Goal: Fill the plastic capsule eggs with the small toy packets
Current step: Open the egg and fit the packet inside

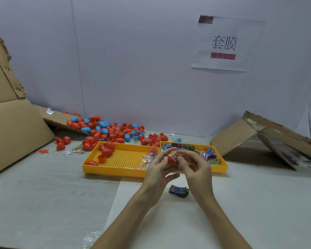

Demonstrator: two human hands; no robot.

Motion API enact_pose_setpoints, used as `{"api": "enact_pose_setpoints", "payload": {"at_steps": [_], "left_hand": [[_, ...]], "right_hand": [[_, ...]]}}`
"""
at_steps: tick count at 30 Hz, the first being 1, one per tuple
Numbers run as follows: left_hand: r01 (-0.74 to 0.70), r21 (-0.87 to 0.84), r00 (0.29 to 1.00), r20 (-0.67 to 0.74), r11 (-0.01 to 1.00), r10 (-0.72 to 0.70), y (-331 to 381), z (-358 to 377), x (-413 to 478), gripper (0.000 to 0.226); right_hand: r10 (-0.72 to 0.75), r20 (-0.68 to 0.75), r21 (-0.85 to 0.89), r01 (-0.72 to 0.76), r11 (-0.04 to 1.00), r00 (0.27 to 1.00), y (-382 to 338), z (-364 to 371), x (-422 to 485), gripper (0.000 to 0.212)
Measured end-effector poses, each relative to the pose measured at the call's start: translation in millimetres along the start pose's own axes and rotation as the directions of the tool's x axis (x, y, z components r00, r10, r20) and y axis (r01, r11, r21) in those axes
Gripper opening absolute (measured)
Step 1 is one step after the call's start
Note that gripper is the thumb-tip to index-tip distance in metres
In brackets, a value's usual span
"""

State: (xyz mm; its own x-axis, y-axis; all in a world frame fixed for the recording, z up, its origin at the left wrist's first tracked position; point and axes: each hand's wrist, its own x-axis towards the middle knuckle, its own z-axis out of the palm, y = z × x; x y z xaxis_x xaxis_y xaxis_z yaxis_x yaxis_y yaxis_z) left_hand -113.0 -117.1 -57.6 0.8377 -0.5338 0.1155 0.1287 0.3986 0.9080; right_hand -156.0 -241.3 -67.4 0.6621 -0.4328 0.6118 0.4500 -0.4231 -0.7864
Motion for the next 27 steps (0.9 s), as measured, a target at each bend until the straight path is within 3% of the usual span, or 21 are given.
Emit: {"api": "enact_pose_setpoints", "payload": {"at_steps": [14,18,21,27], "left_hand": [[-0.023,0.150,1.000,0.008,0.988,0.022,-5.9,1.7,1.4,0.029],[-0.019,0.112,1.000,-0.013,0.994,0.020,-5.3,1.9,1.4,0.025],[-0.019,0.089,0.999,-0.038,0.996,0.022,-5.8,2.0,1.6,0.021],[-0.048,0.127,0.998,-0.041,0.991,0.054,-6.0,2.9,1.4,0.021]], "right_hand": [[0.158,0.029,0.081,-0.160,0.984,0.987,3.1,-2.4,4.0,0.003],[-0.021,-0.065,-0.107,0.014,0.994,0.998,2.6,-0.6,0.0,0.005],[-0.174,-0.041,-0.224,0.161,0.961,0.984,1.4,1.2,-2.2,0.006],[-0.262,-0.043,-0.311,0.236,0.921,0.964,3.0,0.6,-2.6,0.009]]}}
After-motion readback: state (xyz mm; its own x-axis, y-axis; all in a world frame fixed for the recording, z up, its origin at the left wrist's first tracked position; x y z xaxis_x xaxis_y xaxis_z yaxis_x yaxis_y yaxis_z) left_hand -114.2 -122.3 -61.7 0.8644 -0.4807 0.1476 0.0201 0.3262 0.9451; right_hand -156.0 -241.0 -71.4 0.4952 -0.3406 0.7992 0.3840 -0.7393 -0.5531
